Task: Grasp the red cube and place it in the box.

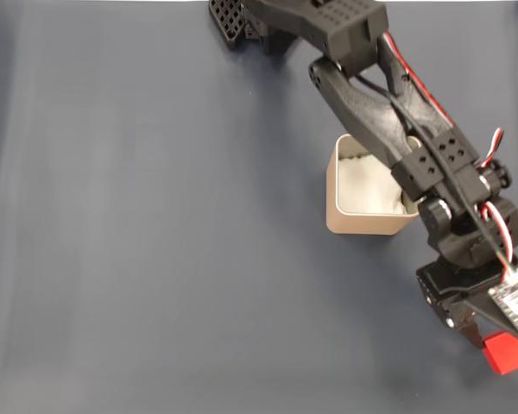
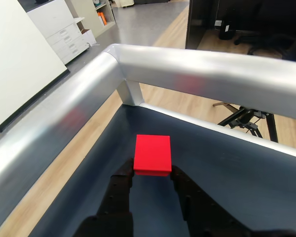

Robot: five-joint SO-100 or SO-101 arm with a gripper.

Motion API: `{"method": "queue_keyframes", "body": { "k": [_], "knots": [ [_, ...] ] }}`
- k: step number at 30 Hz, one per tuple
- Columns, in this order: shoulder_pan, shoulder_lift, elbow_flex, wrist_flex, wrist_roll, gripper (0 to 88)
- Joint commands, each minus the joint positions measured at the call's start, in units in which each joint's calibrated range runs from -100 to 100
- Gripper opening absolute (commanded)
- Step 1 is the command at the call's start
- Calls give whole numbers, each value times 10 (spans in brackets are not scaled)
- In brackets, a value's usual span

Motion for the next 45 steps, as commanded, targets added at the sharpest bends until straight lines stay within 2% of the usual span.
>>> {"method": "queue_keyframes", "body": {
  "k": [1,15,45],
  "knots": [
    [9,-108,33,2,10,79],
    [13,-364,306,-6,42,67],
    [13,-830,787,-12,59,60]
  ]
}}
